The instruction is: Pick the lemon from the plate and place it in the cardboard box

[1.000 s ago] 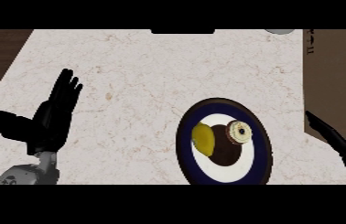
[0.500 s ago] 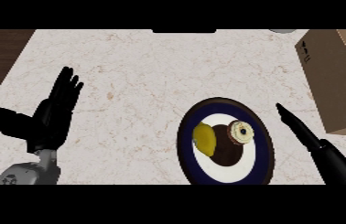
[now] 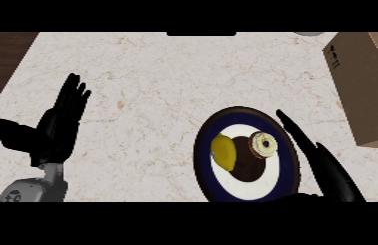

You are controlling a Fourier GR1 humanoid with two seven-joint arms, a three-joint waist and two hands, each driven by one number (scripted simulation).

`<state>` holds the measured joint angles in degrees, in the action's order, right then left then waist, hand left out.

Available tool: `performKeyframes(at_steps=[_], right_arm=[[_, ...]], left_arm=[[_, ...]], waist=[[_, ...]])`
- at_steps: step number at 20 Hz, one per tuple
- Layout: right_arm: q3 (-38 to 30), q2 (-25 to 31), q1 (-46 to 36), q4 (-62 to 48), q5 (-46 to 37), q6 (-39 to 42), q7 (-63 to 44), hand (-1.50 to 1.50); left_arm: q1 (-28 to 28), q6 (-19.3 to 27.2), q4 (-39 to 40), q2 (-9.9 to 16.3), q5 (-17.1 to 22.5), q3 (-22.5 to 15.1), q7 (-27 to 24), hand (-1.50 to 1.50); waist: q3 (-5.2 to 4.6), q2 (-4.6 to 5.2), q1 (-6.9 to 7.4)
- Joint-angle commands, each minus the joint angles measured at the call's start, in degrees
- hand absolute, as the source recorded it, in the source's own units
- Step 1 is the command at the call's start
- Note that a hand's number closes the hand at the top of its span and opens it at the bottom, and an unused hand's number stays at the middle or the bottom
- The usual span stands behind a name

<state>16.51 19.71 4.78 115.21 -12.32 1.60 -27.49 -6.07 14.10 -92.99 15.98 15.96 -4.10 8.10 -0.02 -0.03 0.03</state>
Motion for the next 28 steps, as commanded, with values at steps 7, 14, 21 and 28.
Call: performKeyframes(at_steps=[7, 14, 21, 28], right_arm=[[4.1, -8.5, -0.9, -4.6, -10.4, -1.9, -1.6, -1.5], [-0.4, -10.6, -2.8, -8.3, -8.4, 2.0, 2.2, -1.5], [-1.7, -11.1, -1.9, -9.8, -9.8, 2.8, 4.2, -1.5], [0.1, -15.0, -4.4, -13.7, -15.4, 1.2, 2.3, -1.5]], left_arm=[[0.9, -0.9, -2.0, -4.0, -4.2, 0.2, 1.9, 0.0], [0.3, -4.4, -1.8, -4.6, -4.6, 4.2, 3.9, 0.0], [1.0, -5.2, -6.8, -4.7, -4.8, 6.0, 7.3, 0.0], [0.6, -8.1, -1.4, -5.5, -5.0, 9.0, 3.1, 0.0]], waist=[[0.03, -0.02, -0.06], [0.03, 0.0, -0.06], [0.03, -0.02, -0.03], [0.02, 0.0, -0.04]])
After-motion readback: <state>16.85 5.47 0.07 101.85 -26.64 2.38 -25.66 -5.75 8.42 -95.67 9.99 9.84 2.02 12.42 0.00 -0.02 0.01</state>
